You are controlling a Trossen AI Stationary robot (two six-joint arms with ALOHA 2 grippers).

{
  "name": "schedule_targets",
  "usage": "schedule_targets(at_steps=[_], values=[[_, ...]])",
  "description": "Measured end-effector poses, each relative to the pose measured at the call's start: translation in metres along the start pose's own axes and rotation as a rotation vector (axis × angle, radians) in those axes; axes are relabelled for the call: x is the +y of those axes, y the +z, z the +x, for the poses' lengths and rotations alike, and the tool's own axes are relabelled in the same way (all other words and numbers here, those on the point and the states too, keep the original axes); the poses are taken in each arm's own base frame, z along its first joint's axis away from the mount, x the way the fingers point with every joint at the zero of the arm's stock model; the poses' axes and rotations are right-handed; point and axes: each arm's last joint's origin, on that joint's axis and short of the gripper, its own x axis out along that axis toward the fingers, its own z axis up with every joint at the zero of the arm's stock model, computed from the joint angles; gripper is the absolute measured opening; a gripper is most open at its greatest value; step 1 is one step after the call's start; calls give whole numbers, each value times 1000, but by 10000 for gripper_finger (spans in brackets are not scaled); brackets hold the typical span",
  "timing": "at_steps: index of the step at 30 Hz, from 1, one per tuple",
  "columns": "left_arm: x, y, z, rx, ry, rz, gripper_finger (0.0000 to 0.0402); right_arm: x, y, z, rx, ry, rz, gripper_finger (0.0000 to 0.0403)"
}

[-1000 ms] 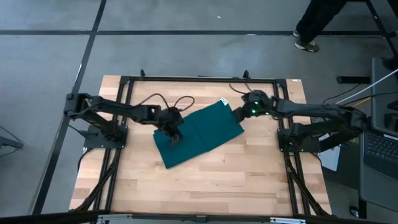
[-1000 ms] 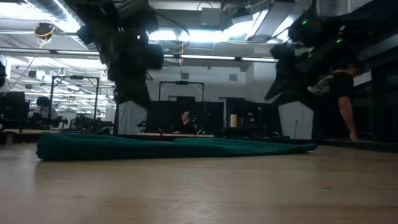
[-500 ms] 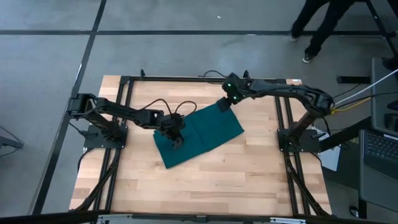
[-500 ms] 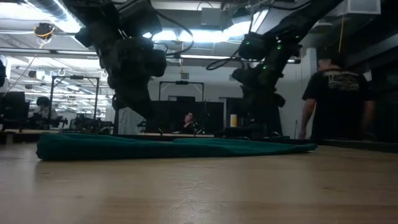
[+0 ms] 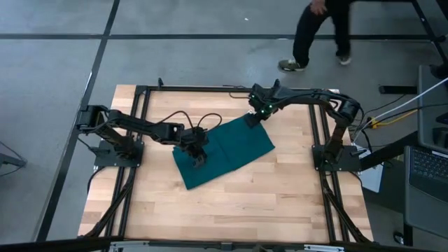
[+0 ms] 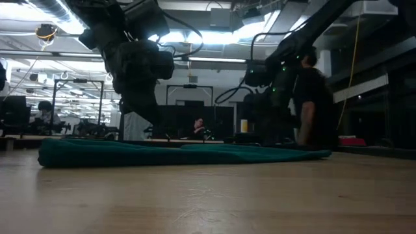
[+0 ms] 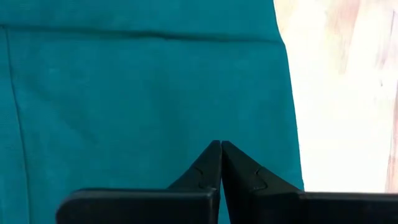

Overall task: Fold microfiber towels
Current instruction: Fold the green napkin

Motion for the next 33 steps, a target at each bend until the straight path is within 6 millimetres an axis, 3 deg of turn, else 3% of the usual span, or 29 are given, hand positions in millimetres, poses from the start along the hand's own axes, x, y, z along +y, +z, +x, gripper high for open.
schedule_targets(at_steps=[7, 19, 26, 33], values=[[3, -5, 2, 10, 4, -13, 2, 3, -1, 14, 27, 25, -7, 164], [9, -35, 15, 11, -53, -126, 4, 6, 11, 8, -55, 6, -21, 165], [6, -35, 16, -10, -69, -124, 3, 4, 15, 5, -69, -16, -44, 158], [5, -33, 15, -31, -83, -127, 2, -2, 14, 18, -24, -21, -35, 163]])
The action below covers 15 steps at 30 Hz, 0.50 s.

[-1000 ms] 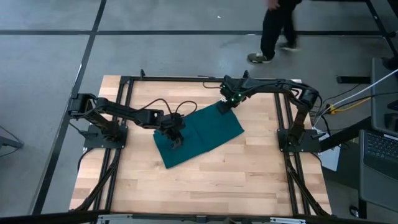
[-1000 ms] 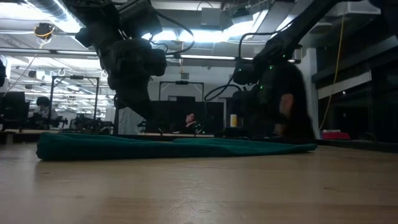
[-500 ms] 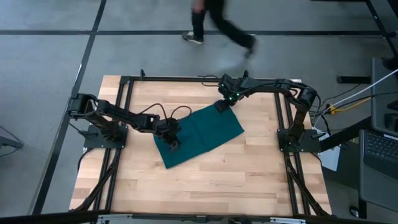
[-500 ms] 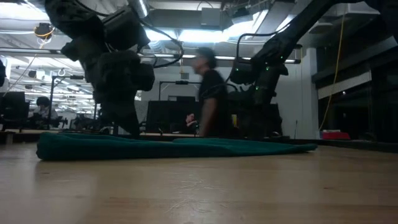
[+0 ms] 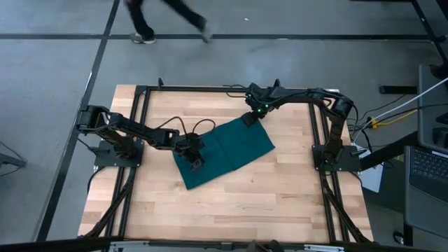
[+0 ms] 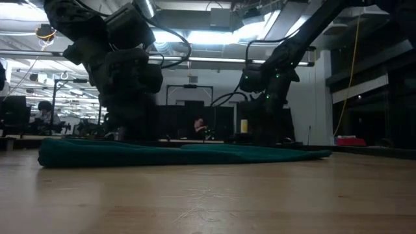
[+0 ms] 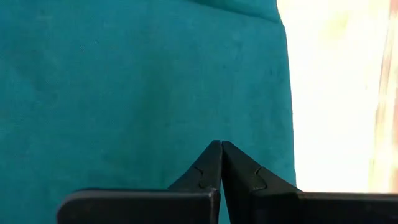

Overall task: Fold microfiber towels
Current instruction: Fold the green napkin

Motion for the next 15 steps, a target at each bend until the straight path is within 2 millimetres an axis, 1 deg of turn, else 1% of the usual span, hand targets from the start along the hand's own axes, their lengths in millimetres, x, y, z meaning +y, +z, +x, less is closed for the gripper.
schedule_targets(at_steps=[4, 8, 11, 14, 15], values=[[0, 0, 0, 0, -2, -2, 5, 0, 0, 4, 8, 1, -1, 160], [-1, 1, 0, -9, -9, -1, 2, 0, 0, 4, 4, 1, -2, 137], [-1, 1, 0, -14, -12, 0, 3, 0, 0, 5, 5, 2, 0, 93], [-1, 1, 0, -15, -12, 0, 4, 2, -1, 5, 12, 7, -22, 26], [-1, 1, 0, -15, -12, 0, 4, 2, -2, 6, 17, 9, -31, 14]])
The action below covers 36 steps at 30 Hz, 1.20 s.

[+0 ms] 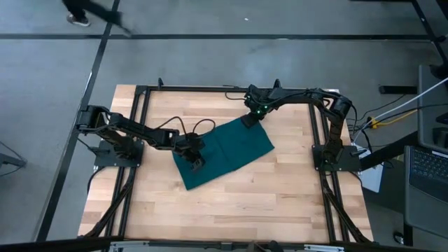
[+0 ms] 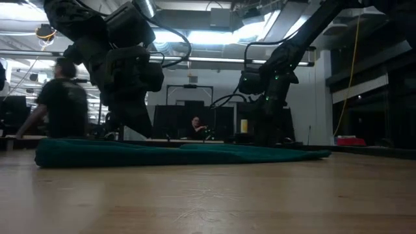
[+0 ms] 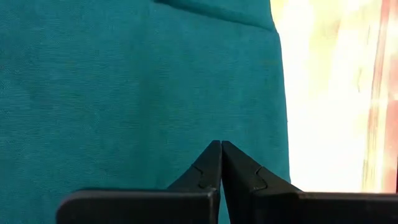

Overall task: Fold microfiber towels
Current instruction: Fold the green napkin

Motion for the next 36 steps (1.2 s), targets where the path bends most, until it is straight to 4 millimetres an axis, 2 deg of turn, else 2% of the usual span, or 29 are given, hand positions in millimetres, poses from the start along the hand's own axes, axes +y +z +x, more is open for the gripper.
schedule_targets(at_steps=[5, 13, 19, 28, 31, 36], values=[[0, 0, 0, 0, 1, 0, 3, -2, -5, -2, 44, -51, 8, 6], [2, -1, 0, 7, 28, -4, 3, -3, -7, -27, -6, -154, -8, 3], [7, -6, 1, 36, 92, -16, 2, -9, -12, -29, 39, -199, -4, 1], [13, -11, 13, 86, 115, -47, 2, -13, -14, -33, 49, -245, -14, 8], [10, -9, 14, 36, 117, -34, 2, -13, -13, -45, 13, -244, -35, 31], [5, 0, 10, -94, 137, 1, 2, -26, -15, -83, -100, -256, 11, 79]])
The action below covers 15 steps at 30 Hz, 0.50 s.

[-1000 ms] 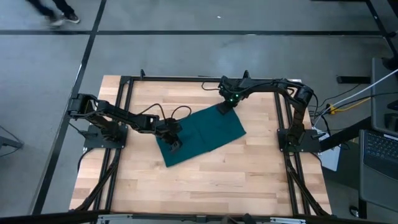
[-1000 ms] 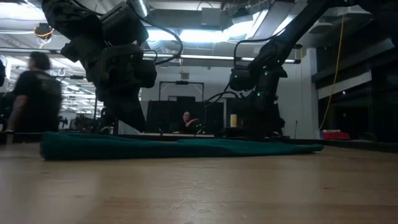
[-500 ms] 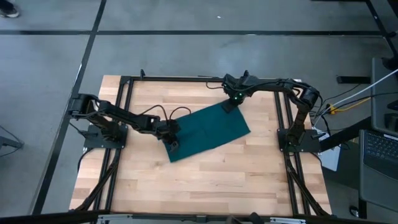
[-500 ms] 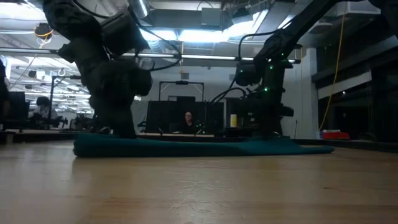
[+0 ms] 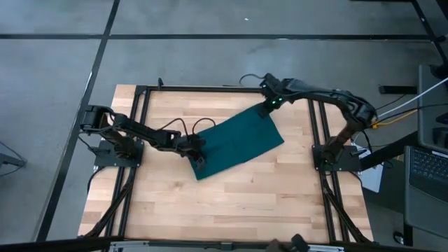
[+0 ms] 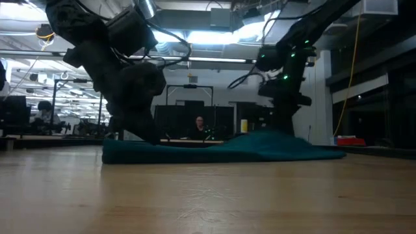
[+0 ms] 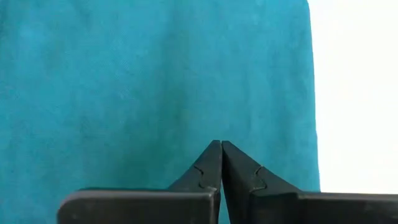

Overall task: Fold microfiber towels
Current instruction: Fold the green napkin

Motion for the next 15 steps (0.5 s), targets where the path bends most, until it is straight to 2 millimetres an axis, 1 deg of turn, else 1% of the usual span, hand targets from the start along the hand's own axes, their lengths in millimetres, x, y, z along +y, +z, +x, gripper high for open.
schedule_targets(at_steps=[3, 5, 7, 9, 11, 13, 15], values=[[1, 1, 0, -17, 15, 13, 1, -17, -10, -8, -1, -11, 49, 103], [3, 2, 0, -17, 20, 22, 2, -25, -22, -6, 37, -3, 74, 116], [4, 4, 0, -21, 25, 32, 2, -29, -38, 1, 95, 45, 91, 127], [6, 5, 0, -12, 19, 57, 1, -28, -55, 10, 150, 116, 107, 133], [8, 2, 0, 22, 27, 79, 2, -21, -73, 16, 183, 160, 116, 135], [7, -2, 0, 56, 39, 78, 2, -15, -87, 20, 185, 165, 106, 131], [5, -4, 0, 57, 32, 59, 1, -10, -95, 20, 156, 156, 101, 122]])
